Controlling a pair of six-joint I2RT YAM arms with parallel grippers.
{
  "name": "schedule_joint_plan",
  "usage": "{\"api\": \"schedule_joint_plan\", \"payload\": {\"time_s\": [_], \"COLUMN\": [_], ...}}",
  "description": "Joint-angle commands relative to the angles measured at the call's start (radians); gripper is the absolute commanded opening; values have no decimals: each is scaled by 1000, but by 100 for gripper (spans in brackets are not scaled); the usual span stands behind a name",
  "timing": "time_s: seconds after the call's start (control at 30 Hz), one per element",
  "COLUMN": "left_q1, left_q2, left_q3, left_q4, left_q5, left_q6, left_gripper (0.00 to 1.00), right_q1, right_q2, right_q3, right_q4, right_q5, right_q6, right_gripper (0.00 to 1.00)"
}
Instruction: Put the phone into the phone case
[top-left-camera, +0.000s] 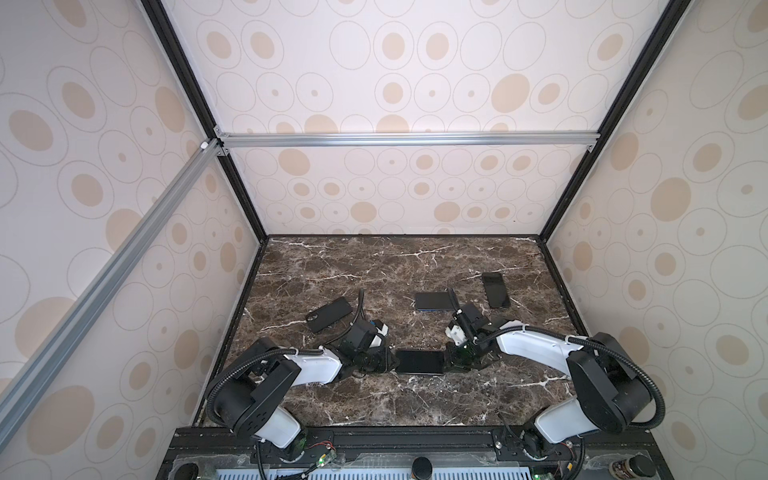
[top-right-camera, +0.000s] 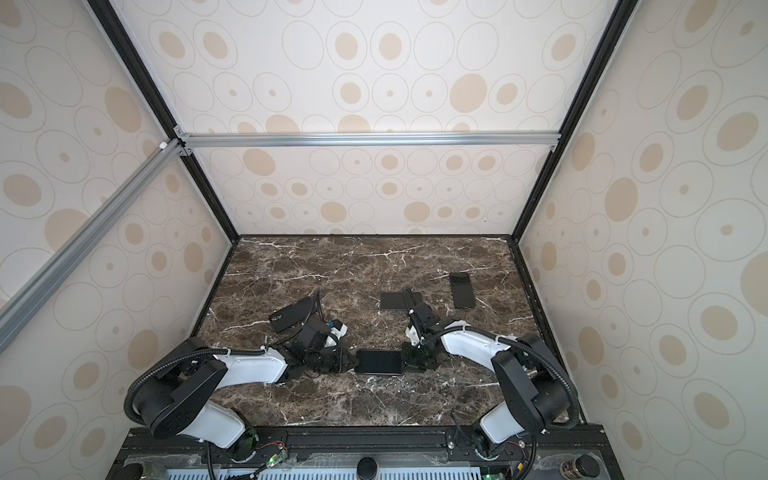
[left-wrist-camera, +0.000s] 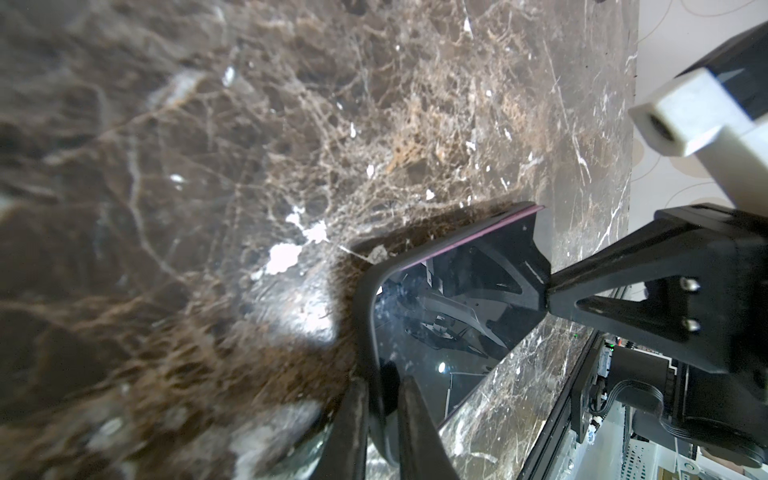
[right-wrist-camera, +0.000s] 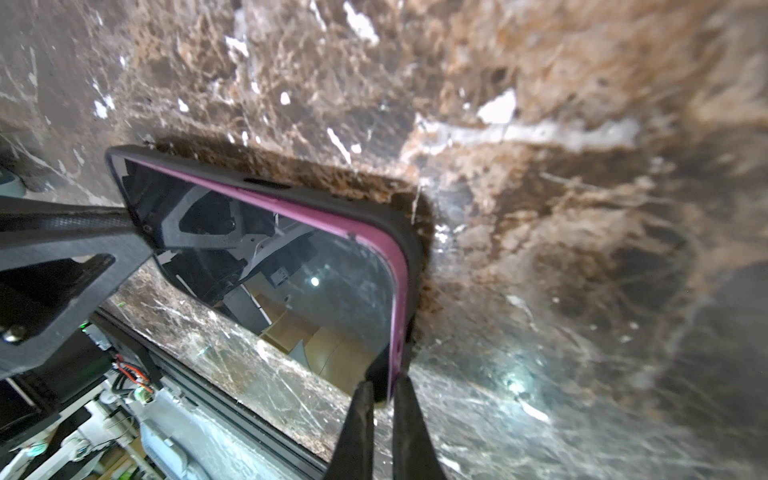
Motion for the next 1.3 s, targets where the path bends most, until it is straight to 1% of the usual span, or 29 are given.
{"api": "schedule_joint_plan", "payload": {"time_s": [0.0,0.33,0.53,0.73,0.83,0.97,1.07,1.17,1.27], "left_q1": [-28,-35,-36,-41,-41,-40,-40,-41,-41], "left_q2": [116,120,115,119,109,94,91,91,94], "left_q3": [-77,-75,-81,-82,-93,-105,-106,-99,-93], "left_q4": [-220,-226,-222,-228,-239,-260,-263,-254,-244], "left_q5": [-33,-30,-33,-26,-20,-13,-14,-15,-17], "left_q6": [-12,-17,-25,-25,-25,-15,-11,-19,-29], "left_gripper": [15,15,15,15,16,16,16,16,16], "right_q1": [56,56,74,108,118,135,160,183,214], "right_q2": [227,268,313,381,411,453,455,424,408], "right_q3": [-135,-141,-126,-126,-132,-140,-122,-111,-108], "right_q4": [217,229,229,283,328,392,352,312,293], "right_q5": [56,112,143,170,185,177,235,314,368], "right_q6": [1,-19,-39,-34,-10,28,32,24,22], "right_gripper": [9,8,7,6,6,6,7,7,5]}}
